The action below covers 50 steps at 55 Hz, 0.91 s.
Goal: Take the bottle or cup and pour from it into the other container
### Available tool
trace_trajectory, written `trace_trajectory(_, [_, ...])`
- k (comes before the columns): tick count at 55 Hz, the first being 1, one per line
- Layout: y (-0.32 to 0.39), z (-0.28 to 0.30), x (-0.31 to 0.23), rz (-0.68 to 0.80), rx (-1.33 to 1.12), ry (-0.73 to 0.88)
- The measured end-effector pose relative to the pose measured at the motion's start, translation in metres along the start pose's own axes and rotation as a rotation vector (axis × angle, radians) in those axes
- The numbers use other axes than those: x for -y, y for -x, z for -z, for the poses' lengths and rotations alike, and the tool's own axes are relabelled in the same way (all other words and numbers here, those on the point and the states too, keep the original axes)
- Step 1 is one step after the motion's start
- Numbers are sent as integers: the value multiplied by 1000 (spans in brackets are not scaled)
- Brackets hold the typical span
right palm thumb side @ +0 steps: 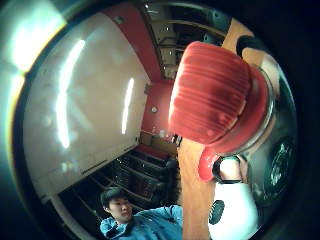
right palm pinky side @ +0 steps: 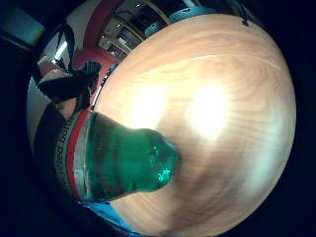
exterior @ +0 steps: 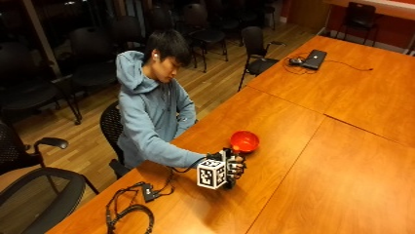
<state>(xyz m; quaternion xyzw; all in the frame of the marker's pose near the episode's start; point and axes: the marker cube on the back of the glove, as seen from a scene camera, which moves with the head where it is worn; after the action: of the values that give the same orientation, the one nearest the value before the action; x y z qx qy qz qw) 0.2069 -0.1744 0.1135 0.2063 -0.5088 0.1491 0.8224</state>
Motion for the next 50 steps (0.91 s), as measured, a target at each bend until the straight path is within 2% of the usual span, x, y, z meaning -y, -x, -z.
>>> trace_trajectory(9, [30, -15, -4, 29, -179, 157])
trace_trajectory(11, [40, -18, -18, 17, -227, 302])
trace_trajectory(14, [75, -17, -51, -49, -189, 633])
trace_trajectory(16, [107, -27, -55, -82, -101, 703])
trace_trajectory(18, [134, -42, -45, -94, -35, 671])
trace_trajectory(20, [147, -53, -33, -83, -68, 634])
trace_trajectory(28, [130, -71, 5, 53, -709, 619])
trace_trajectory(36, [150, -91, 15, 101, -1050, 776])
trace_trajectory(40, [154, -128, 7, 141, -1305, 819])
trace_trajectory(42, [156, -145, 6, 120, -1429, 787])
trace_trajectory(46, [158, -178, 8, -31, -1677, 596])
trace_trajectory(50, [163, -207, -5, 84, -1754, 719])
